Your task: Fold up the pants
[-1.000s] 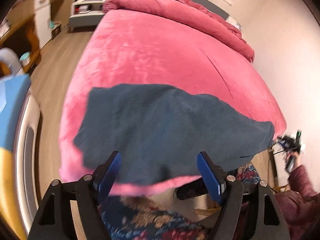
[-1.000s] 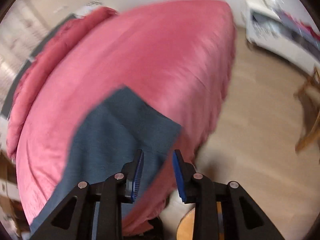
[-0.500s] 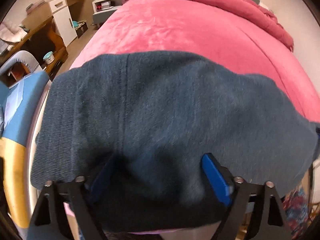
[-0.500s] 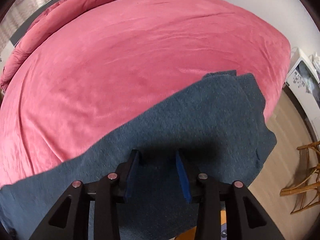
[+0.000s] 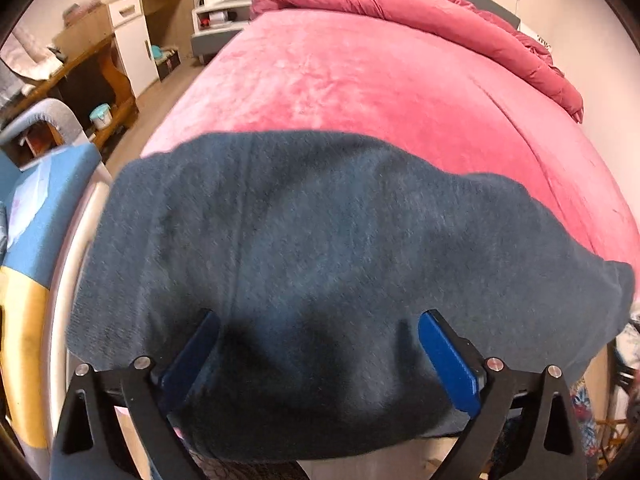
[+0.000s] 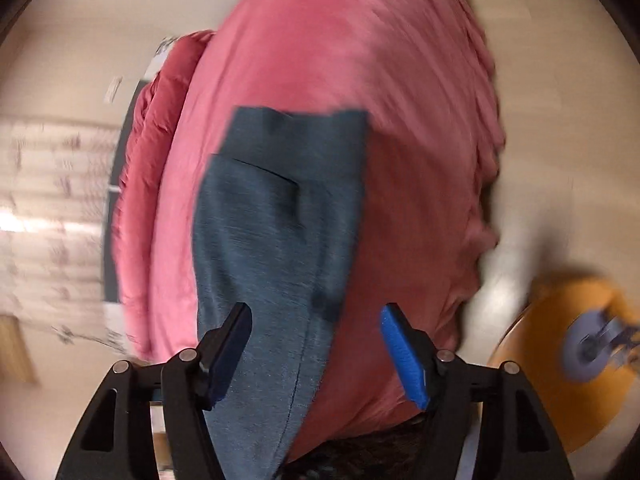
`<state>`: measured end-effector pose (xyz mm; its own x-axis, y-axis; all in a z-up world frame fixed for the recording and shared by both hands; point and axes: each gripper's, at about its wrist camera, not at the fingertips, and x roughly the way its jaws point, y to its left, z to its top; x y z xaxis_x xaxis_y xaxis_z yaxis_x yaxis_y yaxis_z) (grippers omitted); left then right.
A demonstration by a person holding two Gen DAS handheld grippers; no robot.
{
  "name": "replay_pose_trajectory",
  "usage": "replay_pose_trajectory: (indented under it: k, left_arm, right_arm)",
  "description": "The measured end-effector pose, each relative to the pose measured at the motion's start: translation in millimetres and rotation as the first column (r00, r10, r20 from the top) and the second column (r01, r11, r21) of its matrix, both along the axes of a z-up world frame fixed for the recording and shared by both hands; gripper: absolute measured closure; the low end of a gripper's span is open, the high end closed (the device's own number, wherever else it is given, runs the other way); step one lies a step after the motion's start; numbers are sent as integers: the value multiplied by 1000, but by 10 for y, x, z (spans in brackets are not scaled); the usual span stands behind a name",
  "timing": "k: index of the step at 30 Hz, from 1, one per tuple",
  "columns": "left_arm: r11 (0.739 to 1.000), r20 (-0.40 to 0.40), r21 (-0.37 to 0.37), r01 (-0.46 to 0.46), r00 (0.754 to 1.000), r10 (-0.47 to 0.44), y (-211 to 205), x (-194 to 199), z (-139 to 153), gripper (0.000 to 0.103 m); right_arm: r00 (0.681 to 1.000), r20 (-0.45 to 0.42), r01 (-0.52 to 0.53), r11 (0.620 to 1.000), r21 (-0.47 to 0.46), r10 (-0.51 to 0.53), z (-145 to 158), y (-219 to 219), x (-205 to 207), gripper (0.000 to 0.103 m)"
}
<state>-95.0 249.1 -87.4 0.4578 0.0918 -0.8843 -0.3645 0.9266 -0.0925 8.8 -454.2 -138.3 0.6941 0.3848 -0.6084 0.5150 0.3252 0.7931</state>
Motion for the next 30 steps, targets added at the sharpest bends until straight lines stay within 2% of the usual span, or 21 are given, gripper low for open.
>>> replay_pose_trajectory:
  k: [2,6,8,9,10,11,12,14,15,19,25,27,30]
  left_arm:
    - [1000,-8,-10,-4,1000,4,-41,-2,3,2]
    - [1000,-21,-3,10,1000,-10,-109,-40,26,2]
    - [1000,-28,-1,12,1000,-12,-133,-58,24,2]
    - [1000,-33,-4,14,999,-14,-146,-61,20,2]
    - [1000,-38,-9,16,999,-17,-152,-62,14,2]
    - [1000,-41,-8,16,999,-16,-158,-60,6,2]
    - [1000,-42,-6,17,999,-17,-155,-41,-8,2]
    - [1000,-38,-7,22,999,-22,-141,-24,-18,2]
    - [1000,-34,-11,21,999,-21,-137,-35,-15,2]
    - [999,-20,-42,15,1000,-16,-87,-71,-10,2]
    - [997,13,-71,23,1000,-22,-49,-96,60,2]
    - [996,37,-90,24,999,-21,-27,-115,102,2]
    - [995,60,-94,16,998,-10,19,-154,156,2]
  right_arm:
    - [999,23,24,997,69,-26,-168,51,76,34]
    - [996,47,71,992,107,-77,-305,-48,126,34]
    - [995,69,59,990,125,-68,-317,-31,247,34]
    - [996,72,39,992,120,-48,-302,-29,275,38]
    - [998,65,9,995,98,-15,-266,11,333,57]
    - [999,43,-15,999,48,13,-200,57,375,59]
    - [999,28,-41,999,-8,41,-107,96,406,67]
    - [997,22,-70,996,-62,72,46,94,407,87]
    - [996,35,-79,994,-76,82,125,104,380,91]
    - [975,132,-161,975,-150,181,559,171,341,94]
    - [940,233,-216,963,-164,250,1117,461,519,94]
    - [914,274,-258,950,-175,299,1313,668,609,94]
    - [846,338,-357,909,-215,412,1643,1168,775,94]
